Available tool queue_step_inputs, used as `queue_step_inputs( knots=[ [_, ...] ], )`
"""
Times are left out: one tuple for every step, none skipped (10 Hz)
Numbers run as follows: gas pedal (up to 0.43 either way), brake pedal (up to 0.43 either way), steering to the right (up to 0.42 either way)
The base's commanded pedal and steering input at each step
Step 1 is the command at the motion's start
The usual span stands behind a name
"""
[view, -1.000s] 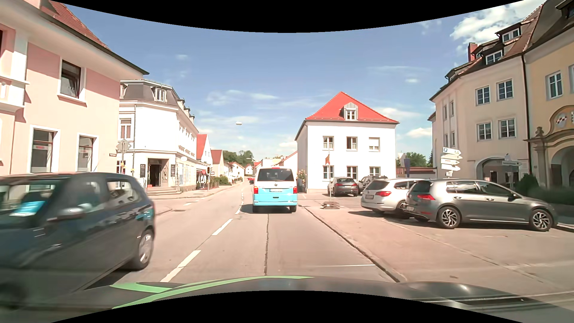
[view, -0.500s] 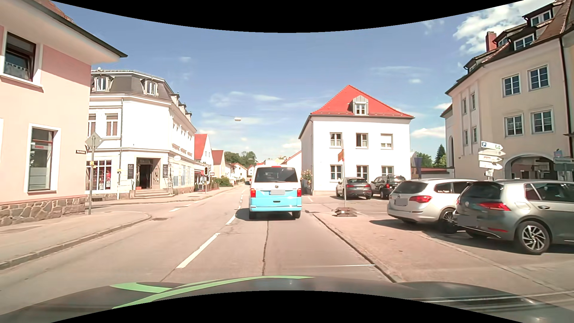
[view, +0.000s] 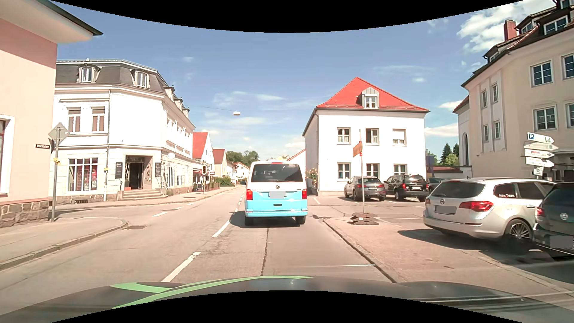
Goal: Follow the waypoints while adhering to traffic rules and regulations
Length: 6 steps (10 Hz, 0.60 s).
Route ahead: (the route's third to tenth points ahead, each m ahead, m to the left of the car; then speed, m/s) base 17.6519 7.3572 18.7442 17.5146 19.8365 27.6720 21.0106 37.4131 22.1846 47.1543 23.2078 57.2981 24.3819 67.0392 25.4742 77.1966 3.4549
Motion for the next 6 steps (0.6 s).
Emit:
queue_step_inputs(
  knots=[
    [0.000,0.183,-0.026],
    [0.000,0.189,-0.026],
    [0.000,0.195,-0.026],
    [0.000,0.195,-0.026],
    [0.000,0.195,-0.026],
    [0.000,0.189,-0.026]
  ],
)
